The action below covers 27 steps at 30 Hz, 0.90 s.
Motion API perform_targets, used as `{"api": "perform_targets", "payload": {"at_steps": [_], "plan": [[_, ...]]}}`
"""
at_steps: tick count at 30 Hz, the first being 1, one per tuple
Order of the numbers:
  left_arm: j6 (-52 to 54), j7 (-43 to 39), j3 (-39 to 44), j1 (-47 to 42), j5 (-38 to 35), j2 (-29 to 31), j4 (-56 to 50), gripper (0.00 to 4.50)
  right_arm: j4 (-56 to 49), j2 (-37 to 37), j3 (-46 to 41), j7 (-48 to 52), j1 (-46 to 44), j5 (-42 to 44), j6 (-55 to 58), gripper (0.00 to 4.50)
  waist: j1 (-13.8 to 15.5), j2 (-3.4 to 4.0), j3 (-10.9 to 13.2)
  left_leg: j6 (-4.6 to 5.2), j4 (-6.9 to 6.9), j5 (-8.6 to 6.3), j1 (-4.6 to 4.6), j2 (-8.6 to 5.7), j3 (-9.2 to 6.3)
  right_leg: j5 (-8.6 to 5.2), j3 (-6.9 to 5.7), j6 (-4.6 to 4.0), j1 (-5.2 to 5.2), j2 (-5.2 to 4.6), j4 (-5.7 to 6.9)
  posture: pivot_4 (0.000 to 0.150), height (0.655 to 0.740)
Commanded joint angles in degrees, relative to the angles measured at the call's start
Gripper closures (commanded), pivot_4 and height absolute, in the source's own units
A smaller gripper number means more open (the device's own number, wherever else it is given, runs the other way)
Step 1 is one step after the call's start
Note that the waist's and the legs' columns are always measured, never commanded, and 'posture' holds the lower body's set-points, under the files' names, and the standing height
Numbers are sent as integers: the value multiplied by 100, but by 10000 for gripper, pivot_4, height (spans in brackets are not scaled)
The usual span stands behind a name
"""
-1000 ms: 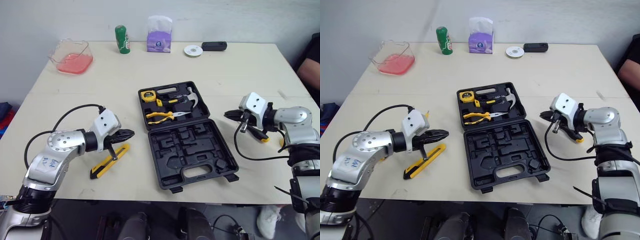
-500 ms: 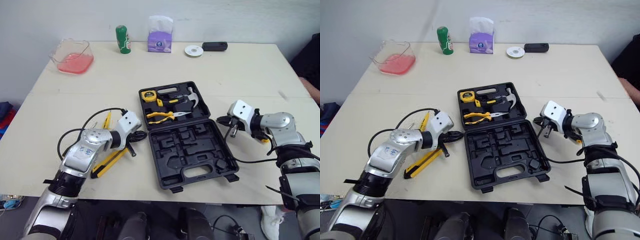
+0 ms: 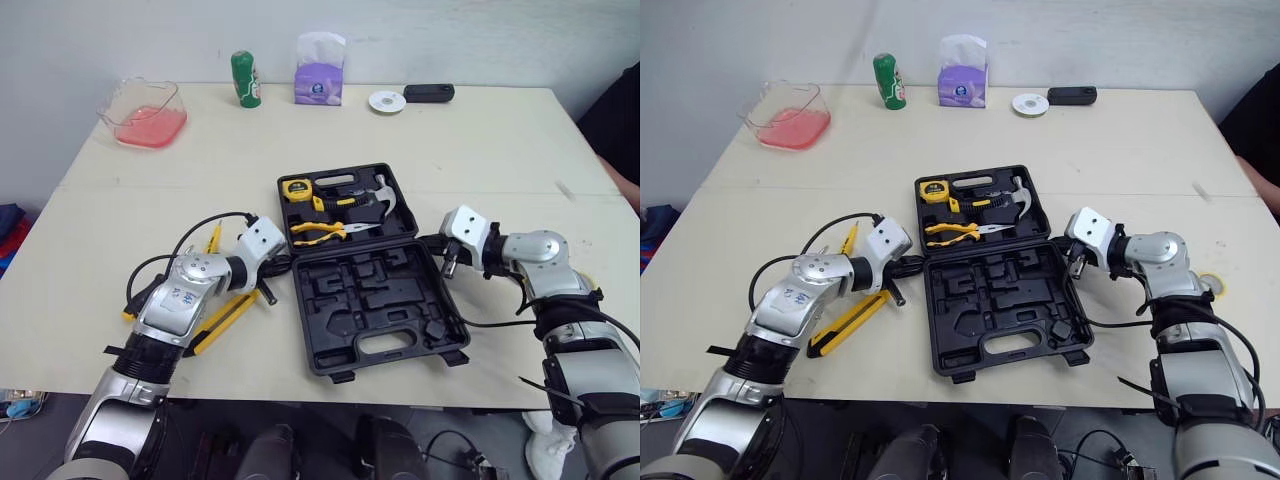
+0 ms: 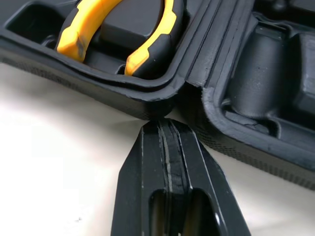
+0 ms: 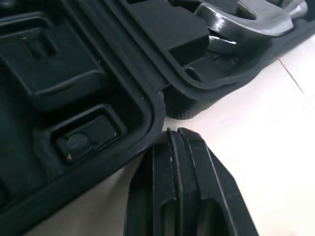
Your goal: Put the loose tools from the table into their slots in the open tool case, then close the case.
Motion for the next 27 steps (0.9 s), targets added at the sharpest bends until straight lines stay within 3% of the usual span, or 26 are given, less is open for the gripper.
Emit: {"api": "perform_targets", "payload": {"at_steps": [1, 16, 27], "plan": [[-389, -96, 66, -176, 58, -57, -18, 44419, -544, 5, 59, 247, 251, 100, -232, 45000, 4, 0, 0, 0, 1, 0, -1, 0, 0, 0, 0, 0, 0, 0, 0, 1500, 7400], [-956, -1116, -77, 166, -2, 113, -399, 44419, -3492, -806, -65, 1009, 1902, 633, 846, 45000, 81, -1, 1, -2, 16, -3, -17, -2, -10, 0, -7, 0, -1, -1, -5, 1500, 7400], [-835, -1000, 38, 279, 119, 194, -370, 44419, -3438, -934, -55, 839, 1976, 452, 905, 45000, 147, -1, 1, -2, 27, -3, -15, -1, -7, 0, -6, 0, -1, 0, 4, 1500, 7400]]}}
